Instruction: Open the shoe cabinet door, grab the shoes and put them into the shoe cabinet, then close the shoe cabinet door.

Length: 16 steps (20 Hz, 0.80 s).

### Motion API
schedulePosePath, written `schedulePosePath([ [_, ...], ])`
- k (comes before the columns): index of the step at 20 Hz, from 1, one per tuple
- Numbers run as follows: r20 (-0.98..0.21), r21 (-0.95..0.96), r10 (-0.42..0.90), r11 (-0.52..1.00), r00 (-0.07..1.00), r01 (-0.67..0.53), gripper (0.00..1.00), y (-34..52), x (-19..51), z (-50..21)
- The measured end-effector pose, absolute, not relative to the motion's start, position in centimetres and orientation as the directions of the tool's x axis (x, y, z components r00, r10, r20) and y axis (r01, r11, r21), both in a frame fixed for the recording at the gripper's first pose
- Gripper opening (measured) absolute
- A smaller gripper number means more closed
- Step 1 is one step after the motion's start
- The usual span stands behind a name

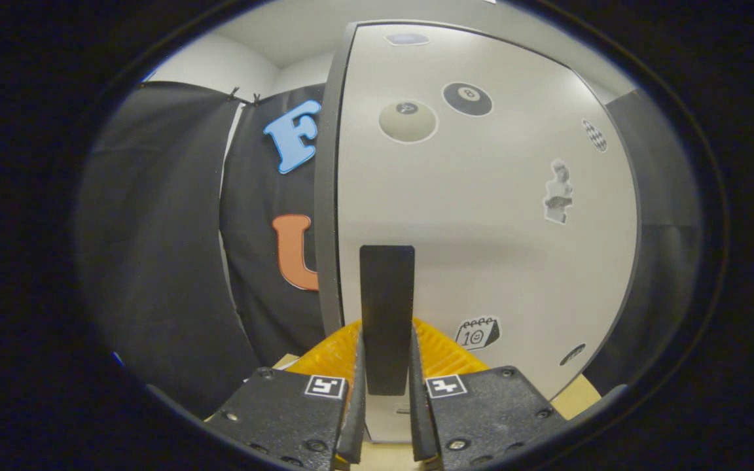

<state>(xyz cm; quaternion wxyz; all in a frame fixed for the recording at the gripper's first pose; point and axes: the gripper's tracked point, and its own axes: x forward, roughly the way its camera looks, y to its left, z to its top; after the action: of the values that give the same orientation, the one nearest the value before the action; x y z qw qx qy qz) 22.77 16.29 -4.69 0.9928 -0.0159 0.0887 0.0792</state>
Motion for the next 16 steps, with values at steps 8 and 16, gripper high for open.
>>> schedulePosePath([
  [8, -0.228, -0.028, 0.289, 0.952, 0.930, -0.303, 0.27, 14.5, 16.0, -4.1],
  [16, -0.257, -0.007, 0.390, 0.914, 0.884, -0.405, 0.27, 10.2, 9.5, -3.1],
])
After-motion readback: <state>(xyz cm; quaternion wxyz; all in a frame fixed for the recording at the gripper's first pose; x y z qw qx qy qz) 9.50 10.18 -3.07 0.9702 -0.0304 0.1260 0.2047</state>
